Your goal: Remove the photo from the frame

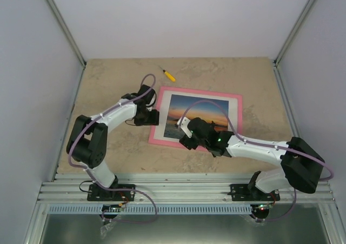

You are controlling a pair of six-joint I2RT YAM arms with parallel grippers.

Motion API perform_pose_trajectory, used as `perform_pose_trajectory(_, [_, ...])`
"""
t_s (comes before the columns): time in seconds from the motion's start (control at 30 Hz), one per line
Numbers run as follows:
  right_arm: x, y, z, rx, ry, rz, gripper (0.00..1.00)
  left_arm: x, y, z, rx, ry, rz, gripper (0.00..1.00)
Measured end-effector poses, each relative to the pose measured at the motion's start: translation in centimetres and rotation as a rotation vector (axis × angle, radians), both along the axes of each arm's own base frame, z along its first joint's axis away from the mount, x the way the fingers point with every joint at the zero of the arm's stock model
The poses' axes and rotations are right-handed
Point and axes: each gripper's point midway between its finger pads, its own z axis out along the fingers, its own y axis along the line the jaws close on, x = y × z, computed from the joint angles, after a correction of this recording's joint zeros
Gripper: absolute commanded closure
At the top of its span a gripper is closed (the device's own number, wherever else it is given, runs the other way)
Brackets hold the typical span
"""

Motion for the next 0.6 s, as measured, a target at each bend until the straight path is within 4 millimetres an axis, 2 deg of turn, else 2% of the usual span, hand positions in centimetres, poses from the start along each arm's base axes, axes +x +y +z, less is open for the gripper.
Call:
perform_pose_trajectory(0.13, [-0.7,0.5,-0.1,-0.009,0.0,0.022,0.17,3.0,0.5,0.9,0.064,-0.057,0.031,0.36])
perform_pose_trajectory(0.23, [-1.3,1.0,-0.2,-0.021,0.0,0.04,0.16,4.7,0.2,0.5,0.084,-0.074,0.036,0.37])
perform_pose_trajectory(0.47, [-2.1,1.4,-1.0,-0.068,-0.003,0.062,0.16,5.6,-0.2,-2.4,0.114,-0.017,0.011,0.5])
perform_pose_trajectory(0.6, [-2.4,1.6,-1.8,-0.117,-0.006,0.07,0.16,5.8,-0.6,-2.6,0.103,-0.012,0.0,0.67])
